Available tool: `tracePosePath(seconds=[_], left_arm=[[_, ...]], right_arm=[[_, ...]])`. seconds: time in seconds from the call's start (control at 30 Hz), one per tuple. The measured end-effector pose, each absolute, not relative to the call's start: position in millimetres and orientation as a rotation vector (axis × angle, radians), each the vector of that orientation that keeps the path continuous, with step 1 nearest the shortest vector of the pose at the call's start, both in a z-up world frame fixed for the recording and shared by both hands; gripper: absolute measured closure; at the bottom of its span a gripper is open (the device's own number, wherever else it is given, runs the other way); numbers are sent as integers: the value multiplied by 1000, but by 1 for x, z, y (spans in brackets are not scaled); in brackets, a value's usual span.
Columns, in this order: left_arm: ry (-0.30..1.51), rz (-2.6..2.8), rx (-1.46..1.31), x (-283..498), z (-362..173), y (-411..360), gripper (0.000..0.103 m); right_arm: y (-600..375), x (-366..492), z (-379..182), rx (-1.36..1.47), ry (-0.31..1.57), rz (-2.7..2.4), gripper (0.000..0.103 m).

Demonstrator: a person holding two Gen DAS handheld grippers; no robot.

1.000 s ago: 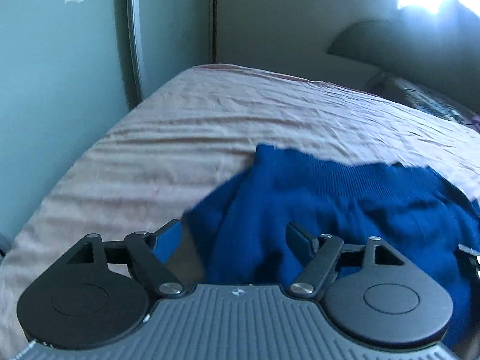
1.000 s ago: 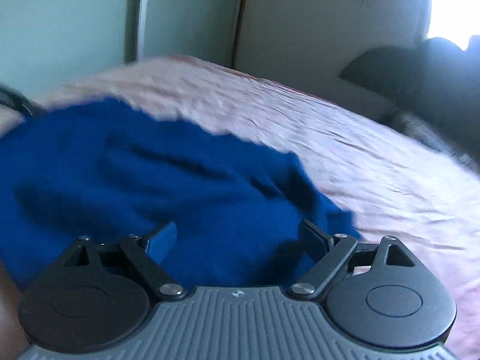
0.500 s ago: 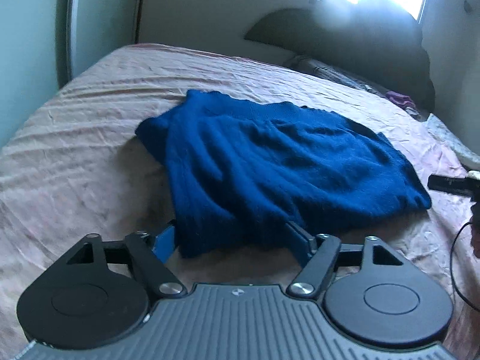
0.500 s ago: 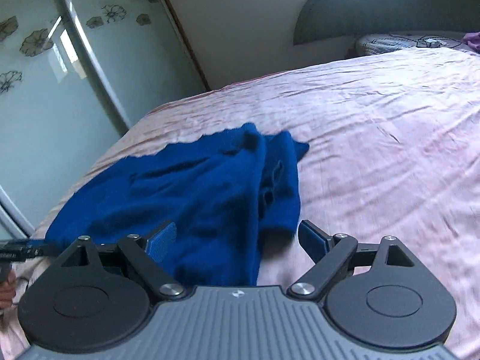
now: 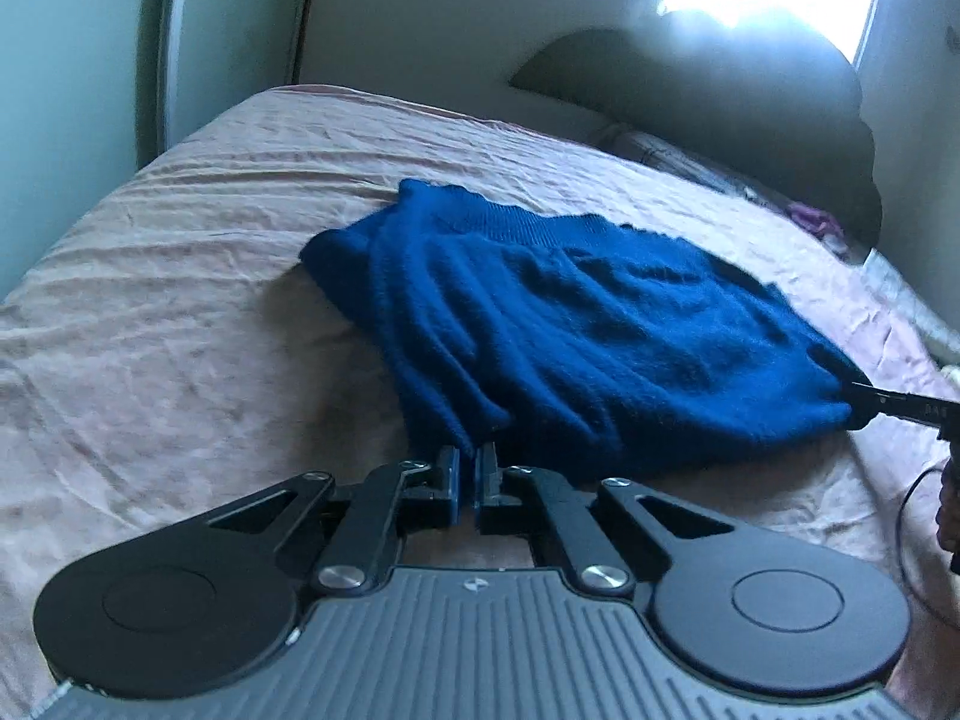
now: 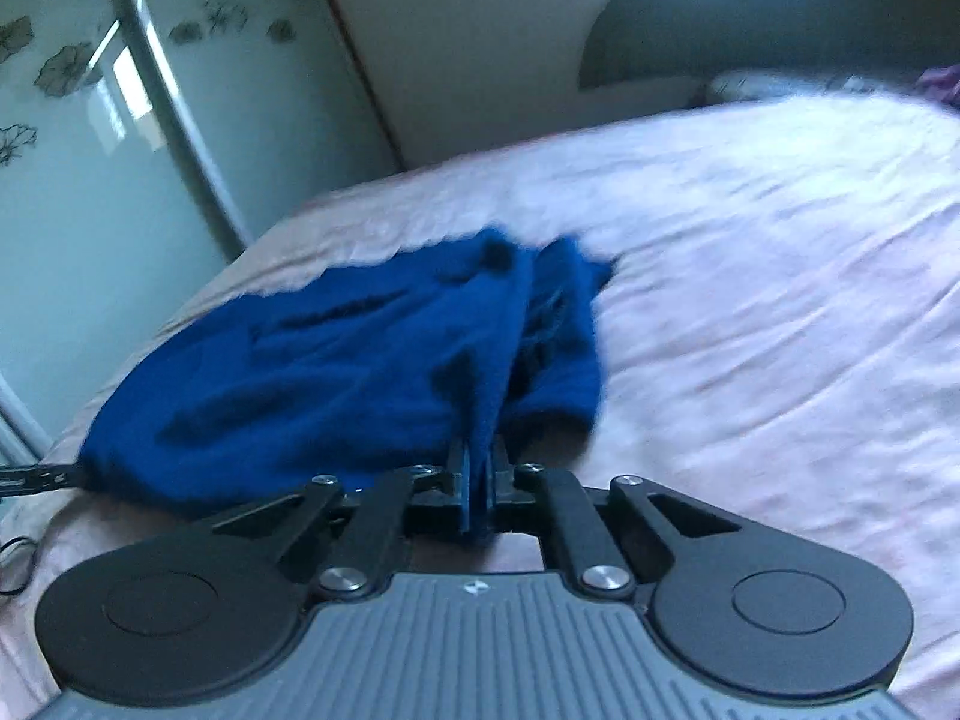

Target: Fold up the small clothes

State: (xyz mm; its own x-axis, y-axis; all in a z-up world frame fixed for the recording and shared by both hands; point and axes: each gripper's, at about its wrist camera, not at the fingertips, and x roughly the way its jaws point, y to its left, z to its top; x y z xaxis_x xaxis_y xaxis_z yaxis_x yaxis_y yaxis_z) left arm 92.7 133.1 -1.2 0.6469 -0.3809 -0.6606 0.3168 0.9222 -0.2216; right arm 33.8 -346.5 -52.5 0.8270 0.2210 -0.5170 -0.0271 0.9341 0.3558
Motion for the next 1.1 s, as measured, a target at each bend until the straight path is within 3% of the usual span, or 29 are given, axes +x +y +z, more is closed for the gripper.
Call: tracePosePath(seconds=[0.2, 0.37, 0.53, 0.57, 0.63, 0.7, 0.83, 1.0, 1.1], left_arm=[[722, -400, -20, 74, 18, 150, 102], [831, -353, 20, 78, -11, 160, 103], [743, -335, -35, 75, 20, 165, 98], [718, -346, -45, 76, 29, 161, 94], [678, -379, -33, 80, 40, 143, 72], [645, -391, 0, 83, 43, 118, 31], [617, -414, 145, 94, 27, 62, 27], [767, -330, 182, 104, -19, 41, 26], [713, -287, 237, 86, -27, 37, 22]], right_arm=[[-355, 12, -37, 258, 582, 87, 100], [-360, 14, -58, 202, 676, 14, 101], [-344, 9, -28, 127, 566, -9, 100], [-333, 13, -20, 103, 545, 27, 100], [-315, 26, -12, 78, 532, 95, 100], [-296, 46, -14, 96, 558, 163, 99], [-263, 74, -31, 104, 625, 228, 94], [-245, 80, -52, -24, 674, 204, 94], [-259, 73, -53, -8, 685, 187, 93]])
